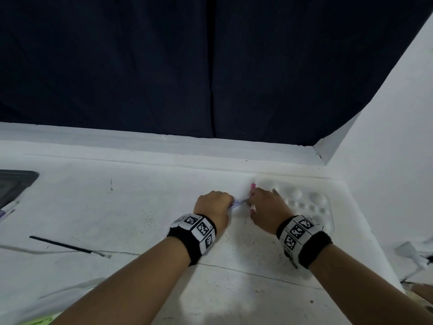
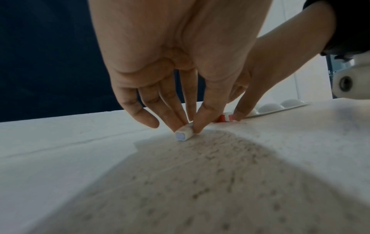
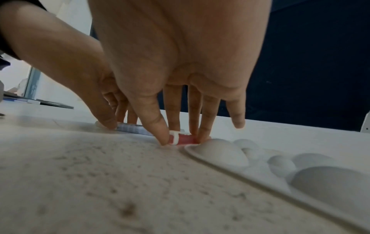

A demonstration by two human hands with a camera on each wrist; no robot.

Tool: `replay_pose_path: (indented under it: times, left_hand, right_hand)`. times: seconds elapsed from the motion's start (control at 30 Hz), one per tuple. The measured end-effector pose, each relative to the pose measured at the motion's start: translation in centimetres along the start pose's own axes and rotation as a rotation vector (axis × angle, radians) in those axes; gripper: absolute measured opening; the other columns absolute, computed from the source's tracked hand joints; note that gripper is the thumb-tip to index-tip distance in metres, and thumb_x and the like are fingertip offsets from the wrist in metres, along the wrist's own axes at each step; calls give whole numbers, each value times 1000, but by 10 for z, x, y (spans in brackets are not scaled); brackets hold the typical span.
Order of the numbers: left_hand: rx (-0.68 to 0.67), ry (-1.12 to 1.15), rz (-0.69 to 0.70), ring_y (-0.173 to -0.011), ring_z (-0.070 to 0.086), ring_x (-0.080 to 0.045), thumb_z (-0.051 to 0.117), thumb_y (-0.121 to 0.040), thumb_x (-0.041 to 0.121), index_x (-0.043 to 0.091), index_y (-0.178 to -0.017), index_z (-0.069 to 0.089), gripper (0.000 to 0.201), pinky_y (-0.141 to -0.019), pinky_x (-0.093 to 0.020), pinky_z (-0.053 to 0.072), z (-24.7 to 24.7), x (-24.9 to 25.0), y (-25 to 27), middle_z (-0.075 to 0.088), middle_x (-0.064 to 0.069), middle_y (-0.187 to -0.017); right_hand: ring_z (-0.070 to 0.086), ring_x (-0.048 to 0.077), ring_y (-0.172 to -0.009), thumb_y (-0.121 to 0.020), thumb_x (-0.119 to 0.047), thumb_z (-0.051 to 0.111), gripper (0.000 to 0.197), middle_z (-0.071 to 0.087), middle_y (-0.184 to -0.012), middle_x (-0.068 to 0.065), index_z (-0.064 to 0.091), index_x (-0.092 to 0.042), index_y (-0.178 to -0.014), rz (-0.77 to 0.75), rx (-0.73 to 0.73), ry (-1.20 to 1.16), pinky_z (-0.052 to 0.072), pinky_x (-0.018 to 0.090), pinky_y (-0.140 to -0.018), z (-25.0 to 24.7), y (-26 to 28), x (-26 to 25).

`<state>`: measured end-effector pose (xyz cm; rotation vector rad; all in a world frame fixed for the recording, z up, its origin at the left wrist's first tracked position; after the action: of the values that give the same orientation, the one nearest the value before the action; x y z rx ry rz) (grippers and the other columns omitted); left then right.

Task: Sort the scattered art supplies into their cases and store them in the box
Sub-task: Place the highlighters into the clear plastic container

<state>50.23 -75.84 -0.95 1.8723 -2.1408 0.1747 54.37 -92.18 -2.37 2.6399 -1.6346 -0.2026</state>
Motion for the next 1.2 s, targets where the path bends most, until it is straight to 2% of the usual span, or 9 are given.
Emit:
replay_pose_path:
  times: [0.17, 0.3, 0.47, 0.6, 0.73, 0.9, 1.0, 1.1, 1.2]
  left_hand:
    - [-19, -19, -24, -94, 61, -31, 55, -85, 2, 3, -91, 63, 10, -68, -30, 41, -14, -10, 11, 65, -15, -98]
    - [17, -2, -74, -91, 62, -29, 57, -82, 4, 3, -94, 67, 15, -67, -28, 44, -29, -26, 27, 66, -13, -97]
    - [97, 177, -149, -96, 63, -23, 66, -83, 13, 12, -108, 68, 25, -82, -30, 53, -55, -48, 69, 67, -5, -106]
    - [217, 503, -185, -84, 65, -14, 71, -82, 12, 20, -110, 63, 30, -65, -15, 47, -86, -60, 120, 70, 1, -97]
    - [321, 745, -138, -77, 69, -16, 82, -75, 12, 41, -125, 41, 71, -72, -32, 57, -111, -79, 187, 69, -1, -86]
    - [473, 798, -162, -76, 70, -18, 88, -72, 11, 47, -138, 23, 99, -81, -34, 55, -121, -115, 272, 69, -7, -83]
    - [510, 917, -217, -78, 70, -22, 82, -77, 6, 45, -136, 27, 90, -79, -38, 59, -114, -136, 313, 68, -10, -84]
    - [541, 968, -226, -77, 67, -26, 77, -80, -1, 36, -128, 44, 69, -75, -37, 61, -101, -159, 343, 64, -10, -78]
    - [517, 914, -246, -80, 64, -28, 75, -82, -3, 29, -119, 56, 53, -79, -44, 59, -85, -183, 367, 62, -12, -81]
  right_hand:
    - [60, 22, -100, -88, -23, 60, 19, 52, -115, 4, 71, -13, -100, -55, 38, -140, 49, 27, -84, -2, 17, -20]
    - [60, 24, -97, -88, -22, 64, 17, 52, -111, 5, 71, -8, -93, -75, 21, -159, 49, 28, -82, -1, 32, -39]
    - [58, 22, -75, -78, -5, 63, 1, 58, -88, 6, 62, -6, -78, -4, 88, -312, 52, 31, -69, -4, 50, -61]
    - [66, 18, -66, -79, -6, 69, 5, 69, -75, 1, 67, -11, -76, 131, 173, -632, 54, 23, -63, -5, 65, -85]
    - [65, 18, -55, -63, -4, 65, 23, 70, -70, -1, 71, -23, -75, 198, 122, -1015, 58, 35, -62, -5, 82, -122]
    - [61, 7, -60, -74, 7, 73, 28, 72, -80, 1, 78, -20, -82, 21, 22, -1158, 49, 21, -59, -12, 113, -180]
    - [61, 10, -64, -78, 8, 71, 22, 71, -74, 3, 77, -9, -91, -80, -63, -1267, 48, 19, -62, -17, 128, -211]
    - [64, 10, -70, -78, -3, 70, 20, 72, -73, -4, 79, -17, -90, -202, -31, -1194, 47, 24, -67, -11, 133, -238]
    - [67, 8, -80, -81, 6, 66, 31, 74, -86, -10, 79, -21, -87, -342, 75, -996, 46, 17, -68, -3, 136, -261]
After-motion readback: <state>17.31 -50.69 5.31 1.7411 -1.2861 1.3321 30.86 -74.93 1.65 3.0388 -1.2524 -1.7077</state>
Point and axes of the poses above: each hand's wrist, its own y-axis away from the middle knuckle, its own z-axis out of the palm, x = y × z, the point moved 1 cm from there along -y, towards the middle knuckle
